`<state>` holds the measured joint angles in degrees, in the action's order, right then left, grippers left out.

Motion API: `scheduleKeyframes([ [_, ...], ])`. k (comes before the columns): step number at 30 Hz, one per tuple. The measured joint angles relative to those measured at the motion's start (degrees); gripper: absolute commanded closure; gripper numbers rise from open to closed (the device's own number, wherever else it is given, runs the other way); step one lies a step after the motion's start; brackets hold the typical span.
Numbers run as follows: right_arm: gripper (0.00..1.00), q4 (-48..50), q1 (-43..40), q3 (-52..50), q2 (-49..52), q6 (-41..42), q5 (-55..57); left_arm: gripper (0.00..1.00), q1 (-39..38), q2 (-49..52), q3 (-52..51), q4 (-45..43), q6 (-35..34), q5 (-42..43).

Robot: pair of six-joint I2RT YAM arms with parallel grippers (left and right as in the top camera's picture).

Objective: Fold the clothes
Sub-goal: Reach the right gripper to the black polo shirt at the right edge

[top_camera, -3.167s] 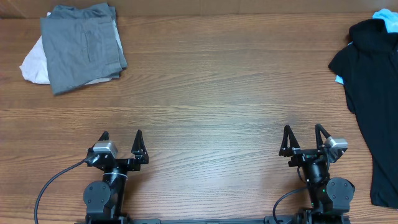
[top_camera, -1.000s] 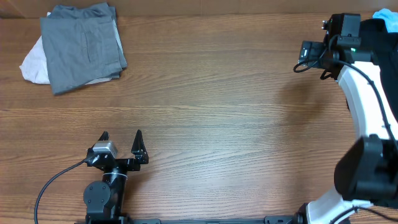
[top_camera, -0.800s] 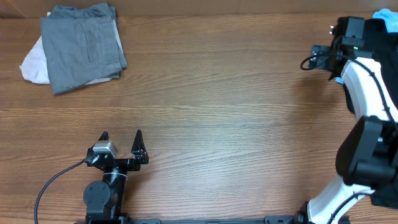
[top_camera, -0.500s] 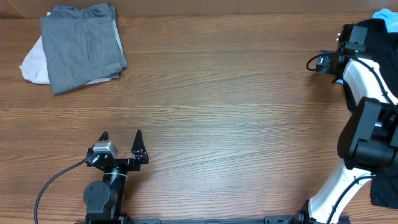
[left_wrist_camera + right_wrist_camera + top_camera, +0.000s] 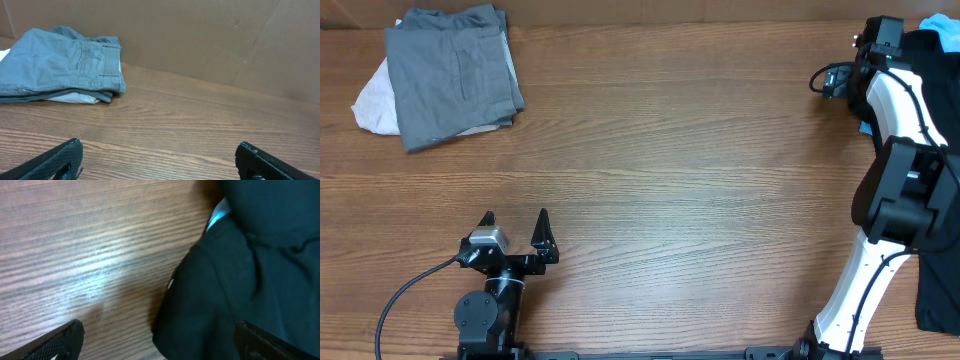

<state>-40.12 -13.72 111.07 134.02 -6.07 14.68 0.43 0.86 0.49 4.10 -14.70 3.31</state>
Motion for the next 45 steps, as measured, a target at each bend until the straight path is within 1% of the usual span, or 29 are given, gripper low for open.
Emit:
scheduleKeyframes([
  [5, 0.05, -0.87, -0.02, 0.39, 1.31, -0.02, -0.42, 0.0, 0.0, 0.0, 0.0, 0.0, 0.0, 0.0],
  [7, 0.11, -1.11, -0.02, 0.42, 1.88, -0.02, -0.5, 0.0, 0.0, 0.0, 0.0, 0.0, 0.0, 0.02],
  [8, 0.12, -1.14, -0.02, 0.42, 2.19, -0.02, -0.55, 0.0, 0.0, 0.0, 0.0, 0.0, 0.0, -0.02],
  [19, 0.12, -0.37, -0.17, 0.55, 3.98, 0.72, -1.4, 0.0, 0.0, 0.0, 0.0, 0.0, 0.0, -0.02],
  [23, 0.19, -0.31, -0.63, 0.9, 4.83, 1.92, -1.84, 0.0, 0.0, 0.0, 0.0, 0.0, 0.0, -0.02],
  [26, 0.27, 0.07, -1.01, 1.11, 5.11, 2.67, -2.03, 0.0, 0.0, 0.0, 0.0, 0.0, 0.0, -0.02],
  [27, 0.32, 0.17, -1.05, 1.11, 5.14, 2.82, -2.19, 0.0, 0.0, 0.0, 0.0, 0.0, 0.0, -0.02],
  [29, 0.45, 0.35, -1.14, 1.14, 5.2, 3.13, -2.23, 0.0, 0.0, 0.0, 0.0, 0.0, 0.0, -0.02],
  [33, 0.63, 0.37, -1.22, 1.18, 5.4, 3.54, -2.23, 0.0, 0.0, 0.0, 0.0, 0.0, 0.0, -0.09],
  [35, 0.75, 0.46, -1.25, 1.18, 5.46, 4.44, -2.16, 0.0, 0.0, 0.0, 0.0, 0.02, 0.0, -0.13],
  [38, 0.96, 0.35, -1.27, 1.18, 5.53, 5.51, -2.01, 0.0, 0.0, 0.0, 0.0, 0.0, 0.0, -0.13],
  [45, 0.96, -2.05, -1.33, 3.5, 5.92, 8.72, -1.7, 0.0, 0.0, 0.0, 0.0, 0.02, 0.0, -0.15],
])
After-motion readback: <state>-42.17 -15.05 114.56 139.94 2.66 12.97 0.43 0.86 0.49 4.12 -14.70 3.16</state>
